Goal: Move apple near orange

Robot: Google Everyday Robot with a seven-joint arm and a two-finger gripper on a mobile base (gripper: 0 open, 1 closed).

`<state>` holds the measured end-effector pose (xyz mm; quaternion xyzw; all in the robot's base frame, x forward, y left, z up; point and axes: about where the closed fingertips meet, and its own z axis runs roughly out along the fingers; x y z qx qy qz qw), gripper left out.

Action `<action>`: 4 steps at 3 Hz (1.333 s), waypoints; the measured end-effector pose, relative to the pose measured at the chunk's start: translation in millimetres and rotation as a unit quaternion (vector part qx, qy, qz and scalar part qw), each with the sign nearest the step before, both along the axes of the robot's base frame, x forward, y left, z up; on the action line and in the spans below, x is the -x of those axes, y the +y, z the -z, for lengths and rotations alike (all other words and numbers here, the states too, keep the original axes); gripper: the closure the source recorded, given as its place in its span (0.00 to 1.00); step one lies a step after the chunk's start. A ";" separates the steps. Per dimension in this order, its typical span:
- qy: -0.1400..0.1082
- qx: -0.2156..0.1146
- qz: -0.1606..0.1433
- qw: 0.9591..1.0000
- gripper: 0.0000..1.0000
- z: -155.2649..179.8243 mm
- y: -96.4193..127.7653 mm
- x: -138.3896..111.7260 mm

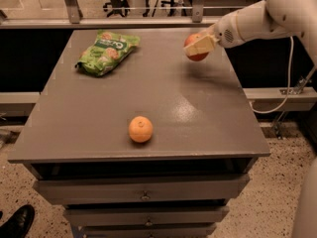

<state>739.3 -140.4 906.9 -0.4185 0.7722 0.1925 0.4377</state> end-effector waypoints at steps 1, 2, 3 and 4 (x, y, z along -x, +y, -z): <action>-0.013 -0.024 -0.028 0.999 1.00 -43.3 -3.2 30.7; -0.009 -0.063 -0.077 0.995 1.00 -74.7 7.4 82.5; 0.032 -0.090 -0.125 0.988 1.00 -57.2 31.6 133.3; 0.066 -0.100 -0.162 0.980 1.00 -31.5 50.0 169.0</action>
Offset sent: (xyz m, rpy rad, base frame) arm -0.1734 0.0350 0.0742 0.2427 0.0814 0.3204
